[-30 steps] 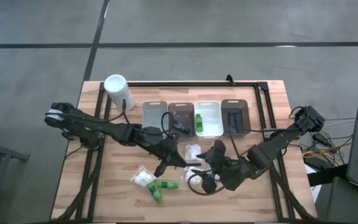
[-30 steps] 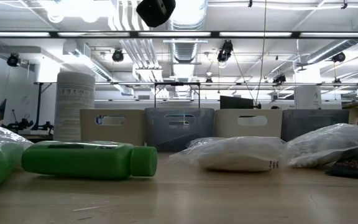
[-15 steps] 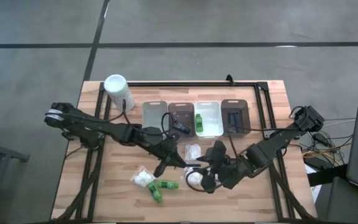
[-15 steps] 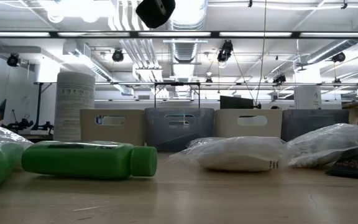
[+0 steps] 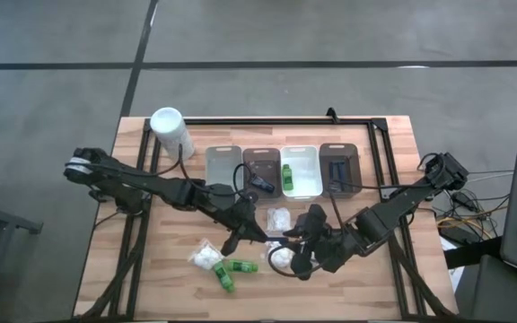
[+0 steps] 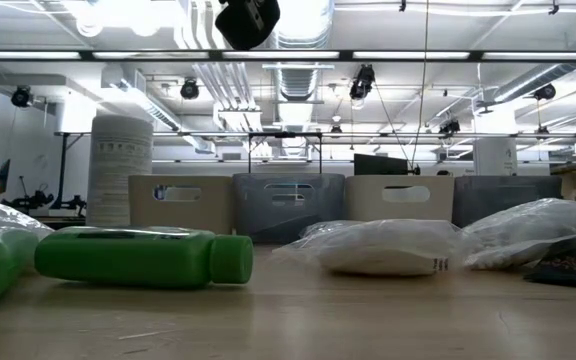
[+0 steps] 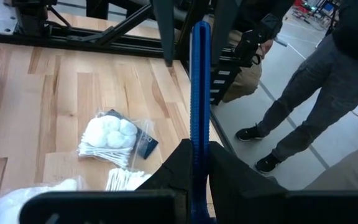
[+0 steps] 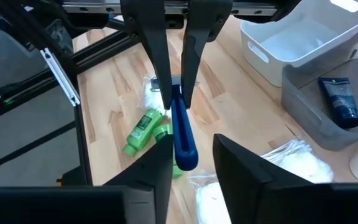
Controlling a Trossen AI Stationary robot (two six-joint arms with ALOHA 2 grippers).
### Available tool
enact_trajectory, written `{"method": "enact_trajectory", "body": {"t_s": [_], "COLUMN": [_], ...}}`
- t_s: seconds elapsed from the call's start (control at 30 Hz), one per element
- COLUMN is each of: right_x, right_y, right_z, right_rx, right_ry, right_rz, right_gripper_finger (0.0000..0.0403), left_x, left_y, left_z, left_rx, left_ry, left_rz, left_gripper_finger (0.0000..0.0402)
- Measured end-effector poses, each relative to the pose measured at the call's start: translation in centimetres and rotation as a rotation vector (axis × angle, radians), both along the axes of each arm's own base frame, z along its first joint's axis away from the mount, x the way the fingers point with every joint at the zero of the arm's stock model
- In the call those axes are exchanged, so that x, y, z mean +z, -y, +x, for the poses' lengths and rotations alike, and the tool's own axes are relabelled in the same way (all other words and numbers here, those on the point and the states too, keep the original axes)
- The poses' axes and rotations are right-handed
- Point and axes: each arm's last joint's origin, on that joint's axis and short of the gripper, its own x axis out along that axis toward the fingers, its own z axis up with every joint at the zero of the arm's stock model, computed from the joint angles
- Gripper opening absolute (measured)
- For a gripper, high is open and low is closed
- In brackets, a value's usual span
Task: Pick & Place Travel size toiletries
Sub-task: Put the blue razor into the right black bin
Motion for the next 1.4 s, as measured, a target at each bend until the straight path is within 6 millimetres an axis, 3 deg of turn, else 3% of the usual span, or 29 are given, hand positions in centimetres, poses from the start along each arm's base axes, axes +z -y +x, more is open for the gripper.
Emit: {"method": "enact_trajectory", "body": {"t_s": [0.37,0.47,0.8,1.4], "right_x": [-0.01,-0.06,-0.03,-0.03], "right_y": [-0.02,0.04,0.05,0.04], "right_z": [0.01,0.08,0.11,0.13], "right_rx": [-0.001,-0.013,-0.016,-0.009], "right_ry": [0.001,0.001,0.005,0.001], "right_rz": [0.004,0.017,0.020,0.046], "right_gripper_finger": [0.0040,0.0041,0.0101,0.0037], "left_x": [-0.06,-0.17,-0.34,-0.26], "left_y": [-0.08,-0.09,-0.10,-0.14], "left_z": [0.00,-0.04,-0.12,-0.08], "left_rx": [0.002,0.003,-0.008,-0.006], "left_ry": [-0.001,-0.013,-0.026,-0.017], "left_rz": [0.011,0.016,0.028,0.029], "left_gripper_finger": [0.0033,0.0033,0.0033,0.0036]}}
